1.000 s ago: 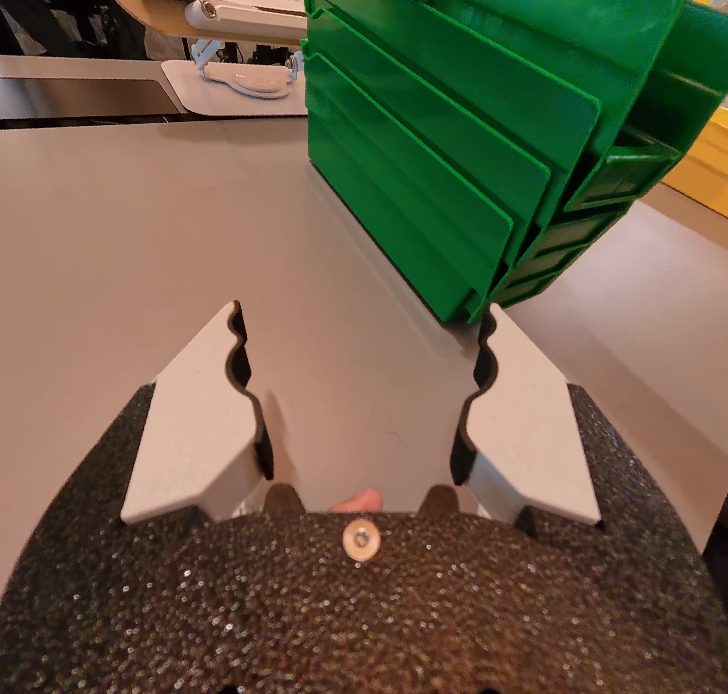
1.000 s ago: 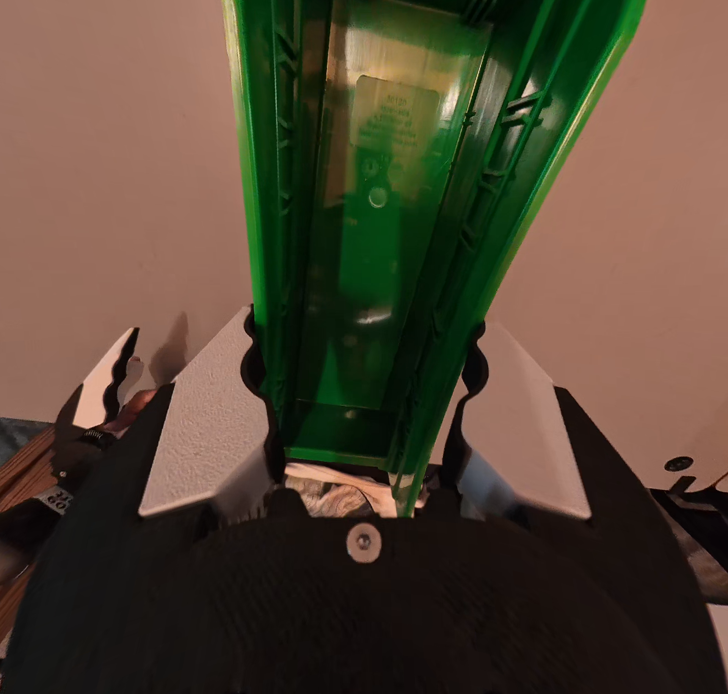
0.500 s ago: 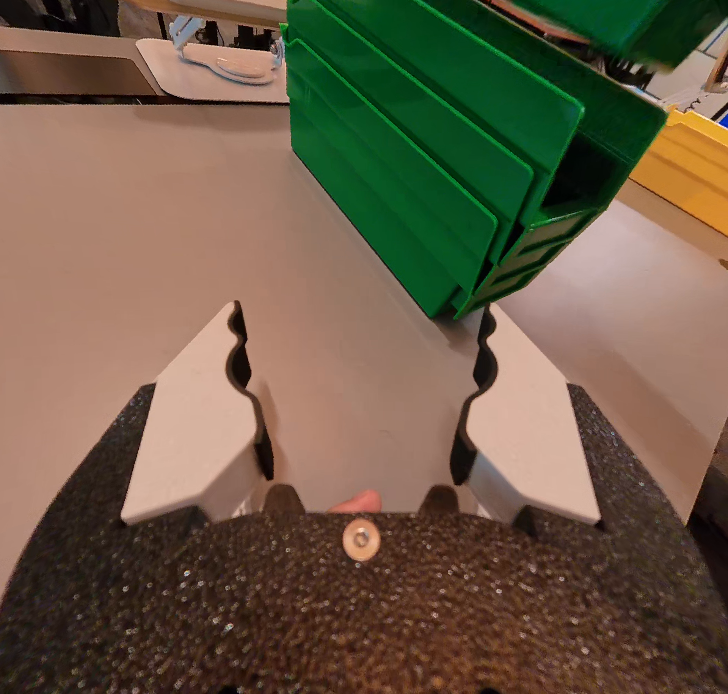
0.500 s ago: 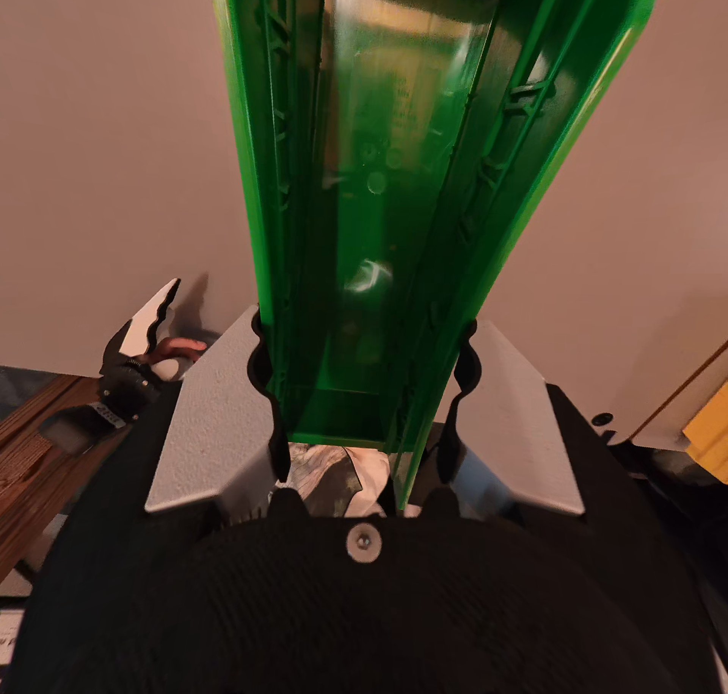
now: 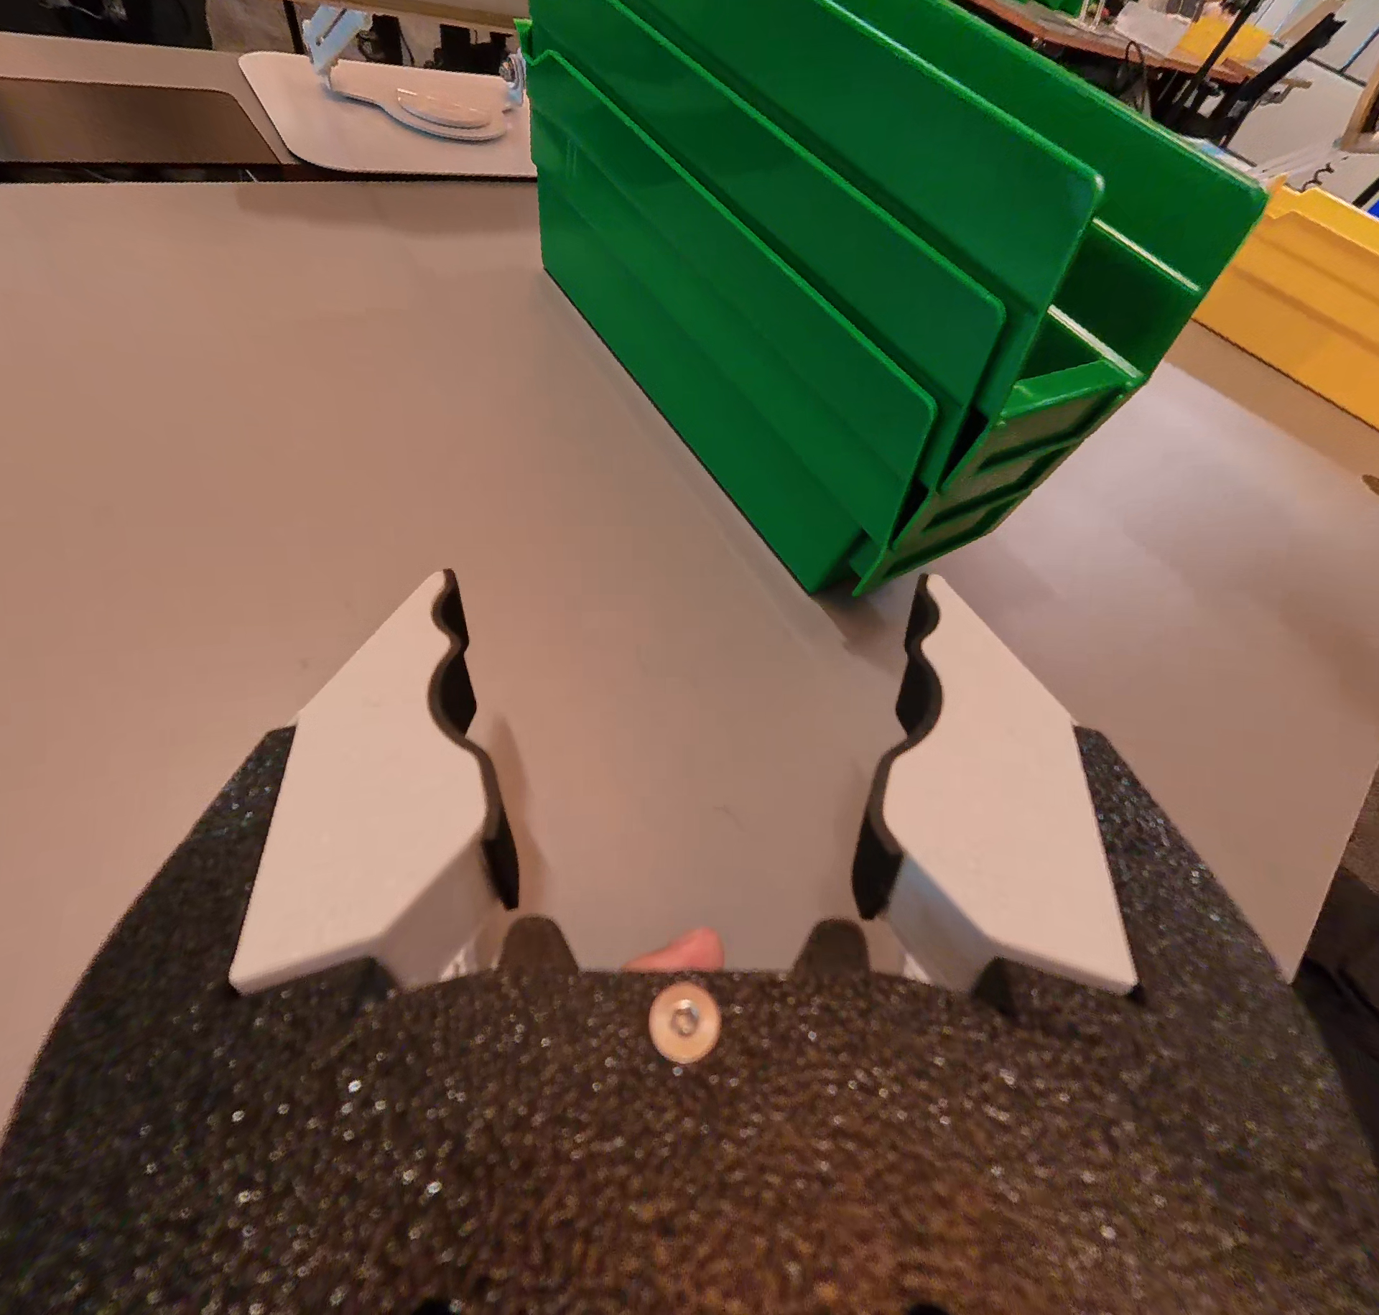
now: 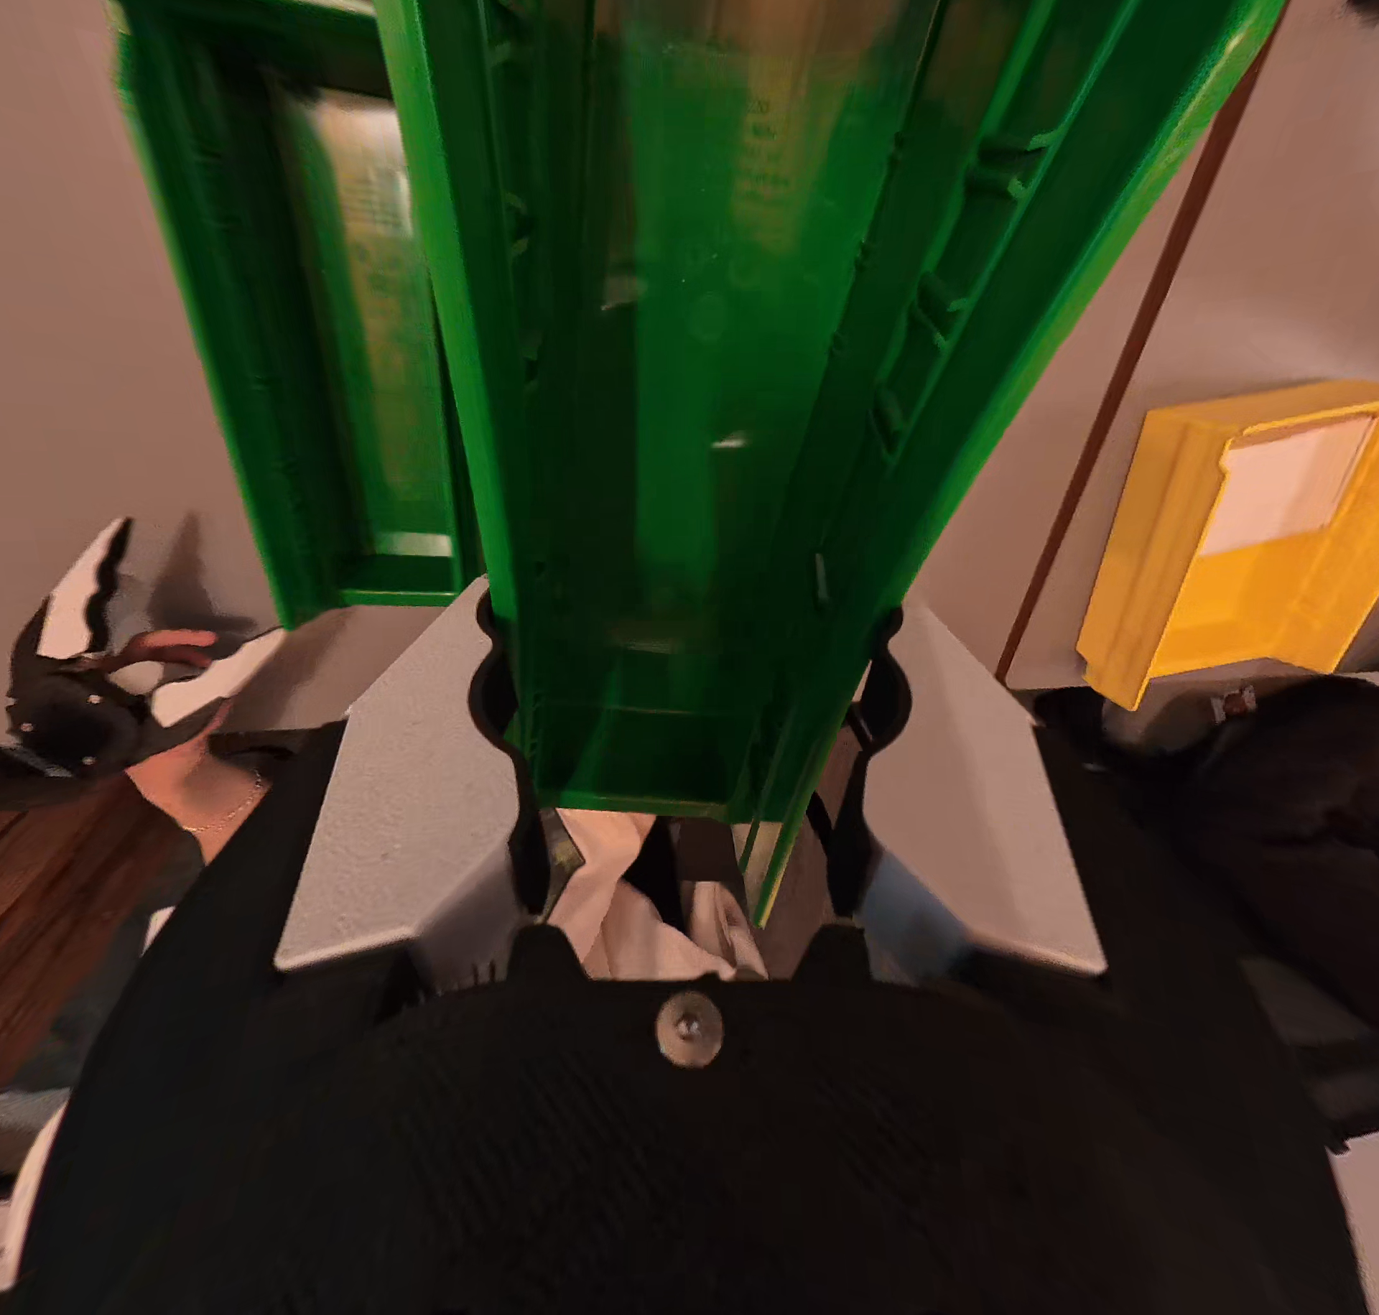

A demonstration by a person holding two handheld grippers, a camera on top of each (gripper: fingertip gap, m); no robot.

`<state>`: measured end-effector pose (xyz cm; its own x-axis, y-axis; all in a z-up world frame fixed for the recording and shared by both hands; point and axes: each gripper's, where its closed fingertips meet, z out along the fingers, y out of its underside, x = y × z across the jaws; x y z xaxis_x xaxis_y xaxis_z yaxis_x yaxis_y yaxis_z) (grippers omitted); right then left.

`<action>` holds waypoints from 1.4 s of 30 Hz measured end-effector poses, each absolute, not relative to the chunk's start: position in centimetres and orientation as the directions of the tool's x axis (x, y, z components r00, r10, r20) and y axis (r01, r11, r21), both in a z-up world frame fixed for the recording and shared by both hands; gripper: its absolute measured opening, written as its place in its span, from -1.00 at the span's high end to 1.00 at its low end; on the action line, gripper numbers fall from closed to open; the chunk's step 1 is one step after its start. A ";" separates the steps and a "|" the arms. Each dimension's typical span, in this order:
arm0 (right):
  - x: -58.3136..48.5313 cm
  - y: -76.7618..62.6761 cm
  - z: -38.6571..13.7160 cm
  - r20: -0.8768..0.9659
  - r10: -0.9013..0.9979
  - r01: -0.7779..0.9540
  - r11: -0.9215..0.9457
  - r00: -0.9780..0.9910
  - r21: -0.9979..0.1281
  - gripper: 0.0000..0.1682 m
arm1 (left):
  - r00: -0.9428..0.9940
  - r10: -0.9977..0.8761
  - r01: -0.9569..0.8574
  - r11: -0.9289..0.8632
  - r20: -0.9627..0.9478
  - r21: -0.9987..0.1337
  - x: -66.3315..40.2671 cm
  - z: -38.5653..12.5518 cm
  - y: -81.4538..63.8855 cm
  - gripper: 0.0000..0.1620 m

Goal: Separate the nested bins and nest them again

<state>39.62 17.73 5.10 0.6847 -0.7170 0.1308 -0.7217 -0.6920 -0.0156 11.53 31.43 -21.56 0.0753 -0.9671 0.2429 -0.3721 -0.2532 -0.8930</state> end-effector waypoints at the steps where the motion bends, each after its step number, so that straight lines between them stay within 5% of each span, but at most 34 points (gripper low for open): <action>1: 40.3 16.6 4.3 0.123 -0.722 -0.727 -0.686 0.681 0.000 -0.13 | 0.075 -0.969 -0.375 -0.247 0.236 -0.894 11.5 -21.6 31.4 -0.42; 22: 53.0 1.6 -17.5 0.056 -0.769 -0.749 -0.600 0.637 0.281 -0.10 | 0.146 -0.974 -0.358 -0.216 0.174 -0.908 12.2 -21.4 32.7 -0.35; 42: 57.1 1.6 -21.8 0.041 -0.657 -0.627 -0.696 0.753 0.349 -0.14 | 0.154 -0.978 -0.424 -0.194 0.141 -0.885 12.5 -23.5 32.6 -0.36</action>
